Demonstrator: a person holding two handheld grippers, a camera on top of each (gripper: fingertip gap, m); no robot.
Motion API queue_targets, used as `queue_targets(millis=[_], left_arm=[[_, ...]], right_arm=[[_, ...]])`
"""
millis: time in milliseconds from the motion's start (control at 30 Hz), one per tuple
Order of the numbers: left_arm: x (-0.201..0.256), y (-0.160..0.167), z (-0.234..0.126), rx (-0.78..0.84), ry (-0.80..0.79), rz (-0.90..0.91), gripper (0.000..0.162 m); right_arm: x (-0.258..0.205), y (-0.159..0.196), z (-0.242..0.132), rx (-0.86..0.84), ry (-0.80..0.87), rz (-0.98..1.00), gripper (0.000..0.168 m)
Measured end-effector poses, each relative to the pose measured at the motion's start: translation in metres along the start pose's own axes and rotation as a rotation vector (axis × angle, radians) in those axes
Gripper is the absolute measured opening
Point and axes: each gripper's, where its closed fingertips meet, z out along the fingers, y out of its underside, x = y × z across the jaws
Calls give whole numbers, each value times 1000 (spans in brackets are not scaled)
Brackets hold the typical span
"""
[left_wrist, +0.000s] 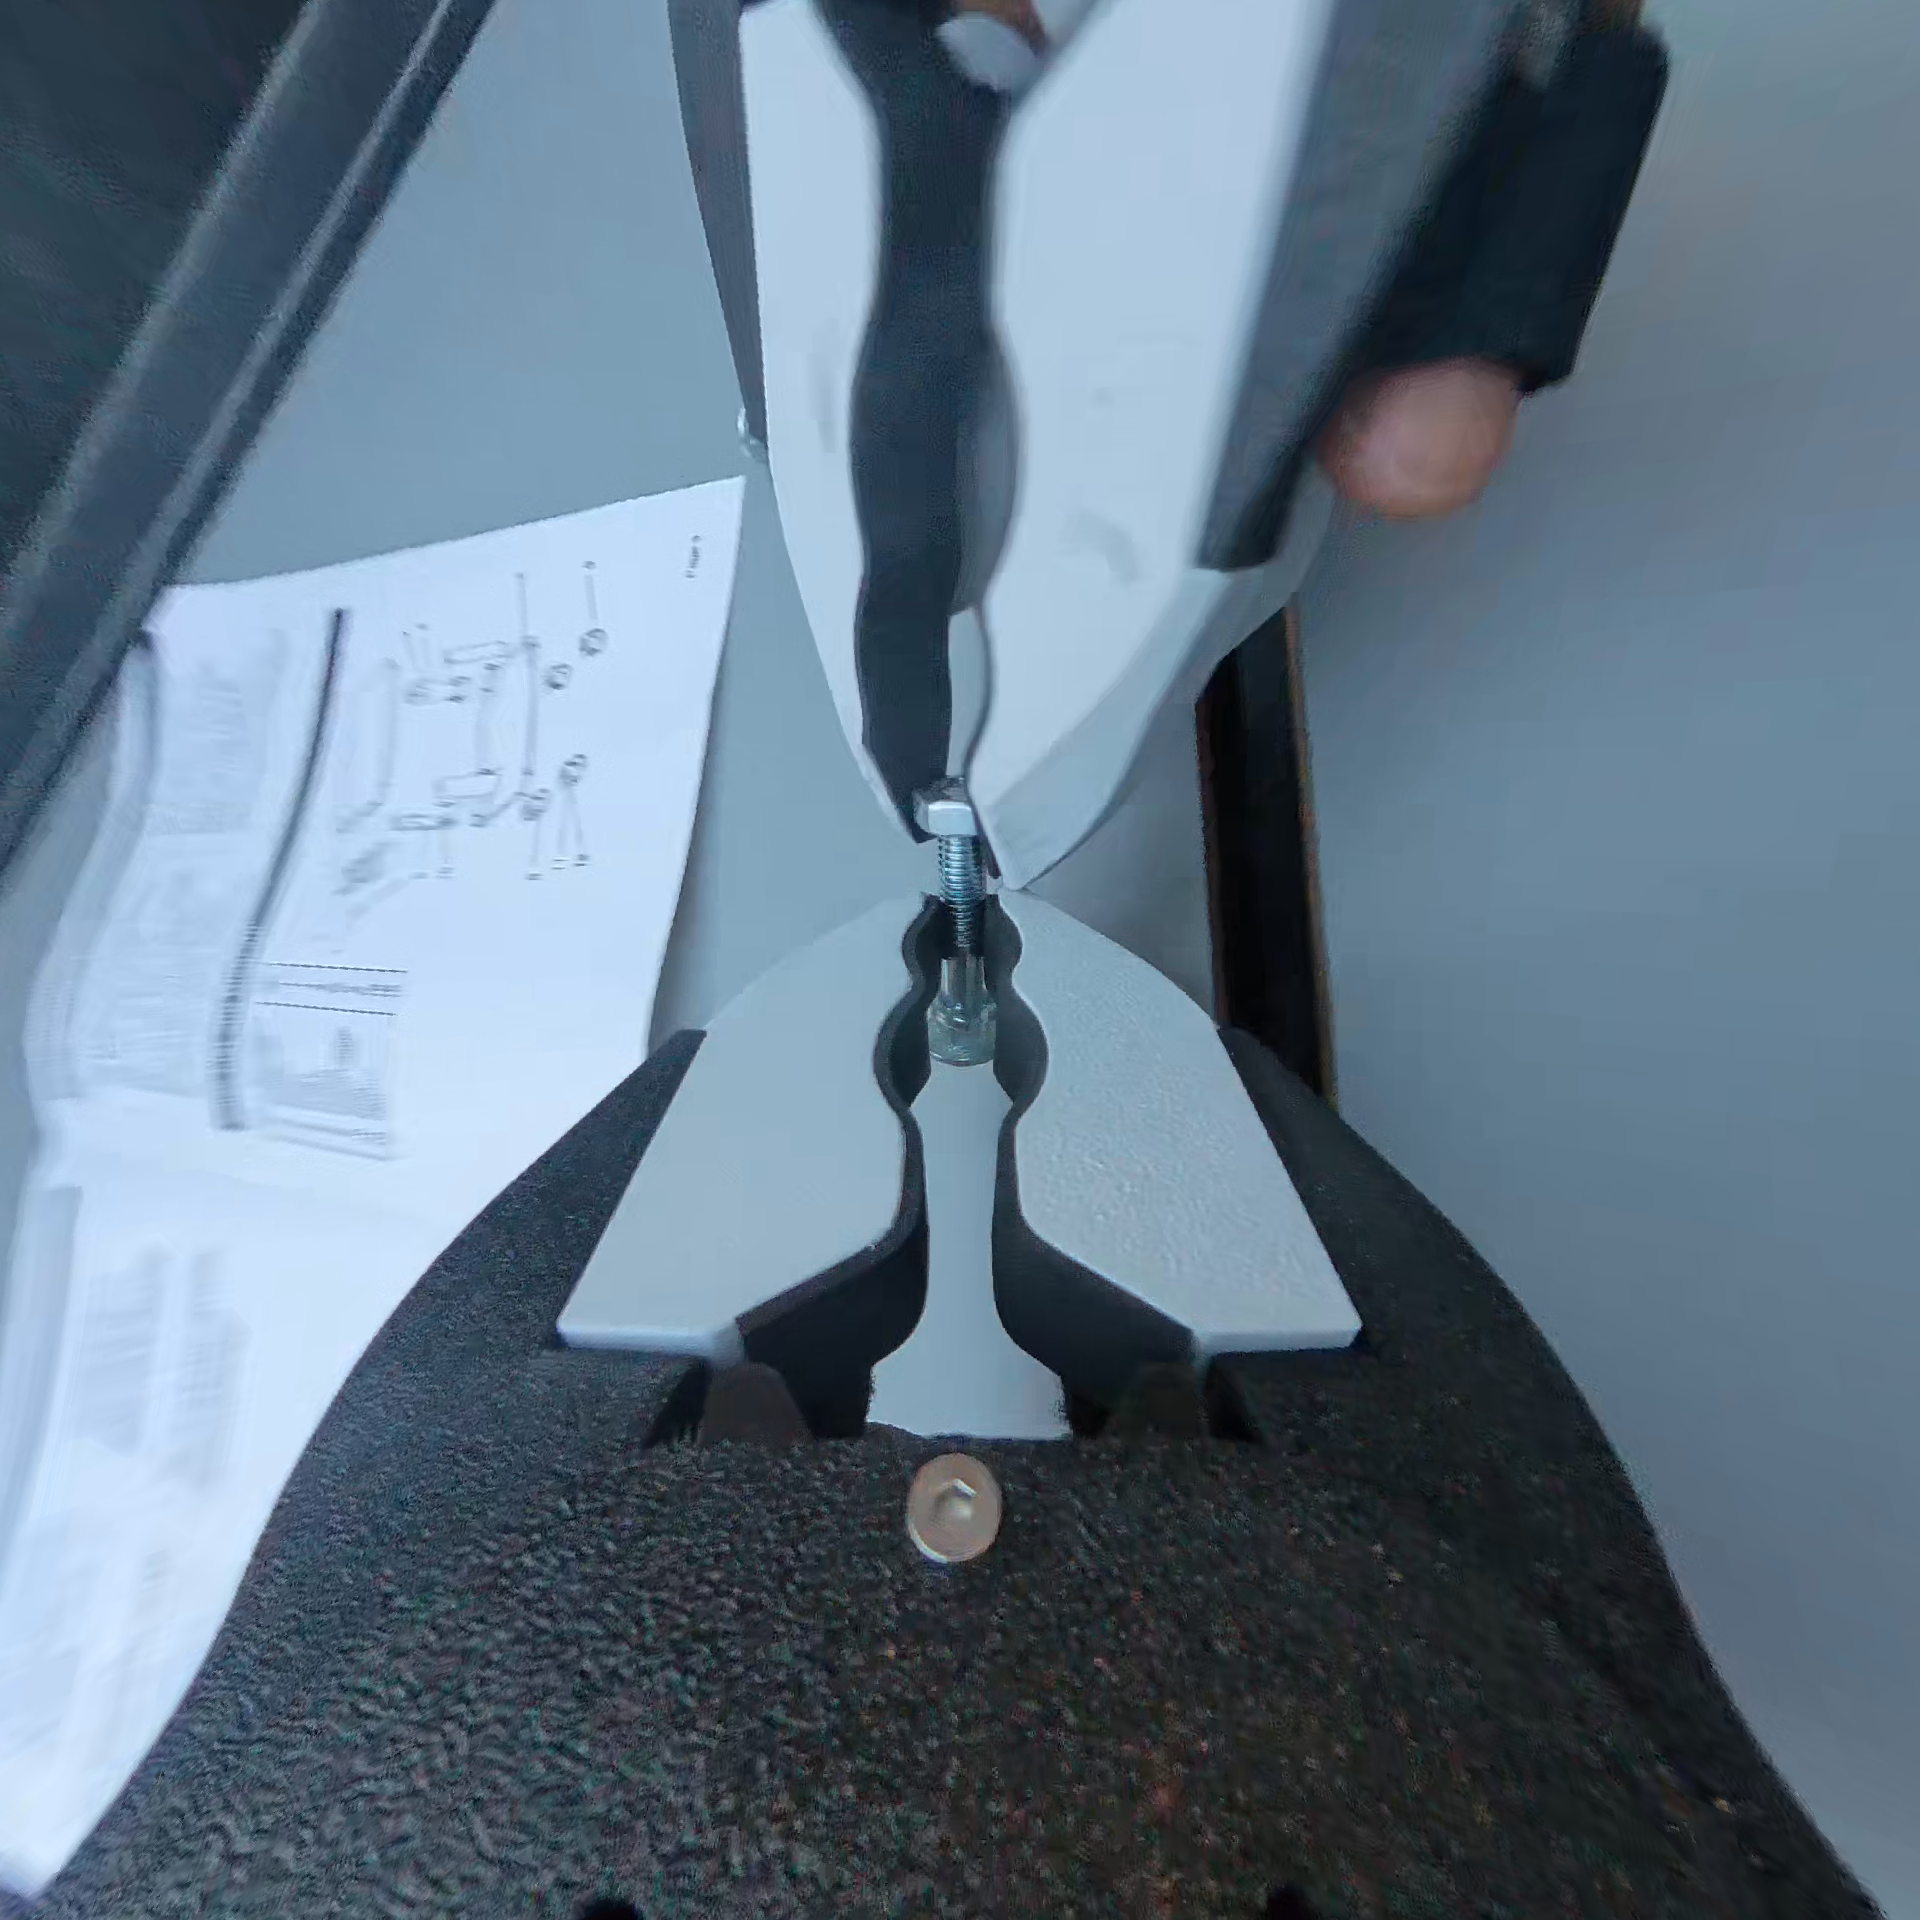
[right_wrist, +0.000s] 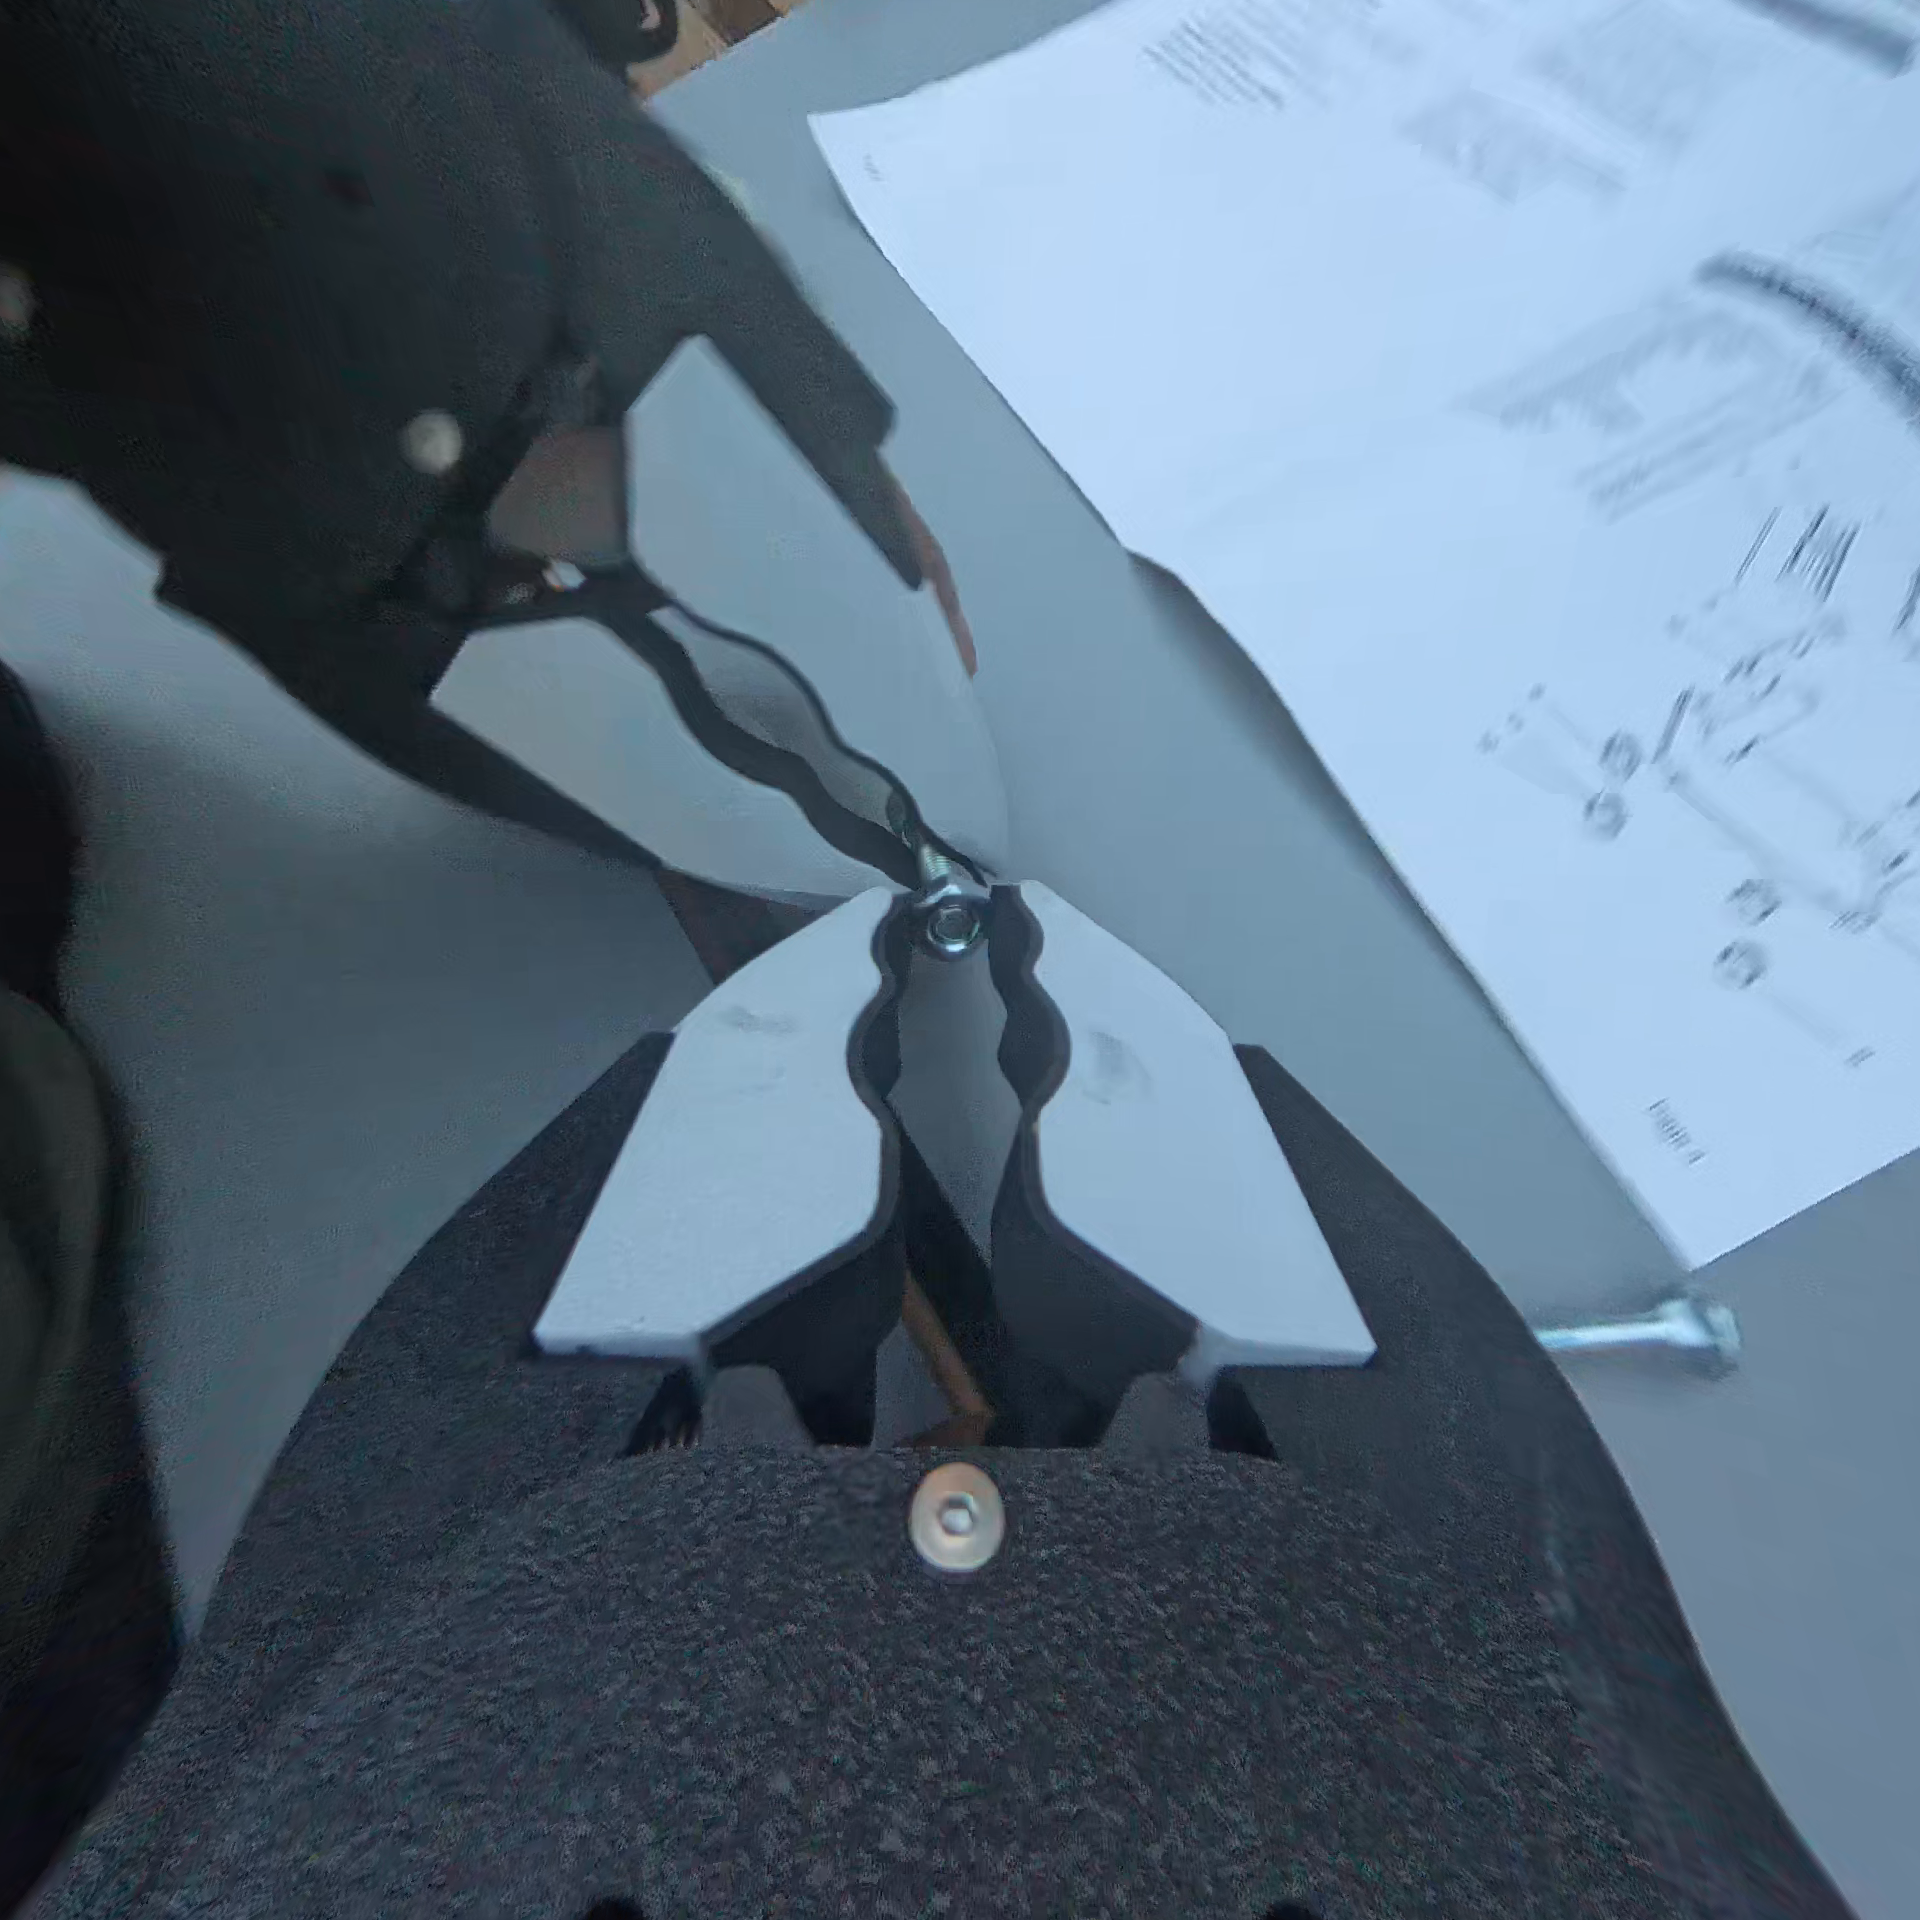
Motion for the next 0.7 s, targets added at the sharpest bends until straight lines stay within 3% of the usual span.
queue_targets(millis=[133, 233, 333, 400, 433, 567, 700], left_arm=[[13, 0, 0, 46, 240, -255, 7], [24, 1, -2, 61, 407, -370, 7], [20, 0, -1, 73, 389, -381, 7], [10, -1, -2, 75, 295, -342, 7], [2, 0, -2, 60, 212, -294, 7], [-20, 3, -6, -25, -90, -43, 7], [-15, -2, -10, -38, -197, 65, 7]], right_arm=[[-2, -2, 0, 5, 102, -488, 18], [-7, 0, 1, -6, 86, -614, 18], [-2, 0, 0, -11, 65, -437, 19], [-1, 2, -2, -41, 33, -257, 41], [-1, 2, -3, -52, 13, -155, 44], [1, -9, -6, -36, 37, 158, 38], [0, -23, -8, 5, 100, 309, 33]])
